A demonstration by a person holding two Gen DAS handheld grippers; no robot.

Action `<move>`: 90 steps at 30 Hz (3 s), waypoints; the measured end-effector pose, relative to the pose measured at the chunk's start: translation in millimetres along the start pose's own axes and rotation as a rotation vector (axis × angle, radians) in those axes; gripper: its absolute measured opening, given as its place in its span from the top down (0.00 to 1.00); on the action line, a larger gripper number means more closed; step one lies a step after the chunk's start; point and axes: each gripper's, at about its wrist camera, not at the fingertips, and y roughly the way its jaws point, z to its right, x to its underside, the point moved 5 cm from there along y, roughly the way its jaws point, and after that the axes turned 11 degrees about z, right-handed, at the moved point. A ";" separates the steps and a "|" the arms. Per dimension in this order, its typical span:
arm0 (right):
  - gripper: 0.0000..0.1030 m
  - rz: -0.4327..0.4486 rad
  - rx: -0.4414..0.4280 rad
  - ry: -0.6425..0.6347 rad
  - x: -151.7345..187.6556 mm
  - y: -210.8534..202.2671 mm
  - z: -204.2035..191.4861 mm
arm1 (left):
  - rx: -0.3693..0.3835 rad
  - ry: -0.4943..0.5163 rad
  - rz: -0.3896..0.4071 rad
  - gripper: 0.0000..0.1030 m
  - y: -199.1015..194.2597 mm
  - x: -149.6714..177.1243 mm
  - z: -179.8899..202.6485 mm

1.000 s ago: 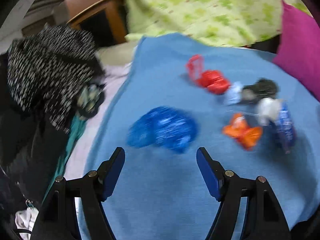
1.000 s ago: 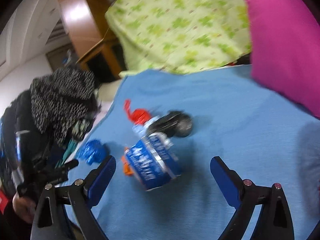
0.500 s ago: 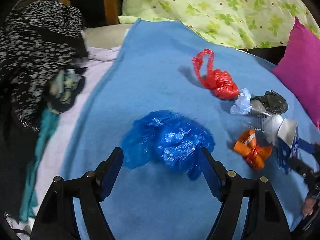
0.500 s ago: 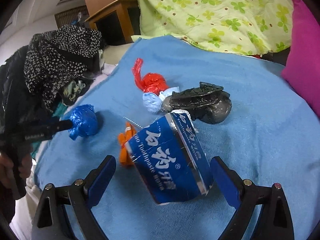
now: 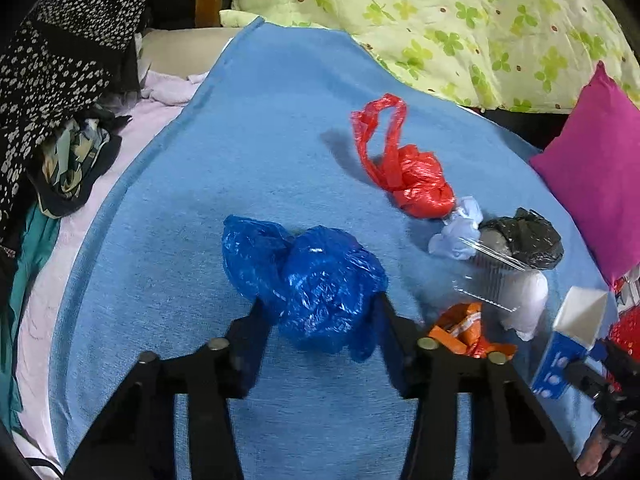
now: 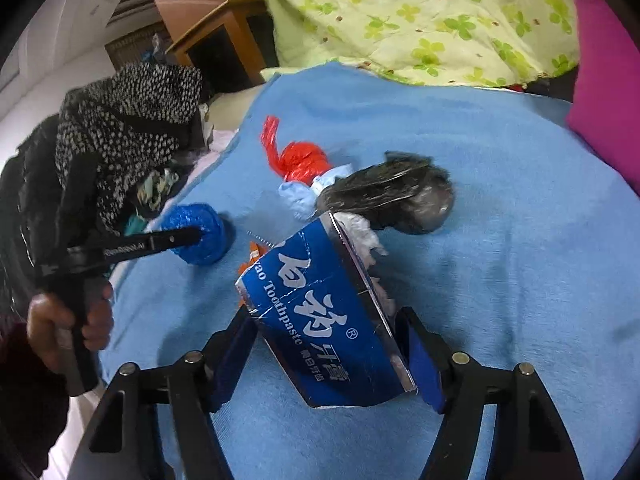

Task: Collect trash
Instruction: 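Grasp the blue plastic bag with left tool while right tool grasps blue toothpaste box, then carry bag and toothpaste box into the red basket and open both tools, then move both tools back over the remaining trash on the blanket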

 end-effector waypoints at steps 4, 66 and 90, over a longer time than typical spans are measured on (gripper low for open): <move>0.28 0.032 -0.008 0.059 -5.8 -19.7 16.0 | 0.000 0.021 0.009 0.62 -6.0 1.8 5.6; 0.28 0.722 0.329 0.399 27.4 -393.2 250.6 | 0.552 0.505 0.205 0.66 -207.5 57.0 446.1; 0.16 0.757 0.311 0.760 49.7 -404.0 309.2 | 0.444 0.790 0.361 0.41 -213.0 97.9 516.7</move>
